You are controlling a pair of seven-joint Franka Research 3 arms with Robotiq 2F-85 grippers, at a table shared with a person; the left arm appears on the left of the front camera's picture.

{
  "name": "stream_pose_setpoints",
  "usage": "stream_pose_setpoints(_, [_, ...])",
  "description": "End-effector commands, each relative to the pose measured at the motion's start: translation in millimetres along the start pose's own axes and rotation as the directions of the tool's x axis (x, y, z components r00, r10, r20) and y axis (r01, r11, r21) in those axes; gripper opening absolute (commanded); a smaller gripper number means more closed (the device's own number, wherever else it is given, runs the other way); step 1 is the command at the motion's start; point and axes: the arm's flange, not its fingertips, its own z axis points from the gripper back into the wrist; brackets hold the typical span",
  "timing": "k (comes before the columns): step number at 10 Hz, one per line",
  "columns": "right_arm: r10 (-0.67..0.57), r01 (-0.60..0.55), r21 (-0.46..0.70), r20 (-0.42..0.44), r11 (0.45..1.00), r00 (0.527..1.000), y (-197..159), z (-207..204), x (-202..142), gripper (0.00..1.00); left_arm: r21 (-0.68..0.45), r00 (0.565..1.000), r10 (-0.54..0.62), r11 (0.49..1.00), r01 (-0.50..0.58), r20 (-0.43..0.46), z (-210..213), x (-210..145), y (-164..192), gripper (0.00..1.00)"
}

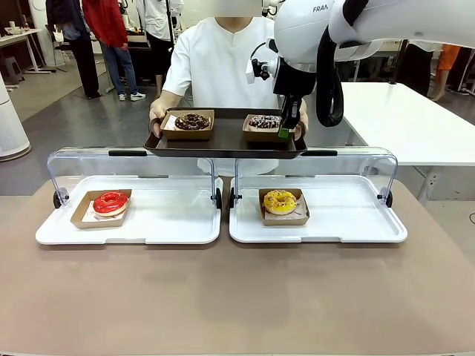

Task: Provide the desired donut to the person.
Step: Place the picked Paper togo box onto the Handle tray extended by the person.

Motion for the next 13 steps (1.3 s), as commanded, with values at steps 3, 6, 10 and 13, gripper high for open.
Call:
stream_pose_setpoints(3, [0.028, -0.029, 0.006, 0.039, 1.0, 0.999, -3, 0, -1, 1.0, 0.007, 1.0, -0.009, 1.0, 0.009, 0.017, 1, 0, 0, 1.0])
stream_pose_setpoints(6, [0.033, -0.034, 0.014, 0.046, 0.999, 0.998, -2, 1, -2, 1.0, 0.007, 1.0, -0.009, 1.0, 0.009, 0.017, 1, 0, 0, 1.0])
stream_pose_setpoints(10, [0.031, -0.035, 0.066, 0.062, 0.997, 0.998, 1, 9, -4, 1.0, 0.007, 1.0, -0.009, 1.0, 0.009, 0.017, 1, 0, 0, 1.0])
stream_pose_setpoints(13, [0.07, -0.074, 0.132, 0.033, 0.988, 0.997, 17, 27, -7, 1.0, 0.007, 1.0, -0.009, 1.0, 0.009, 0.017, 1, 0, 0, 1.0])
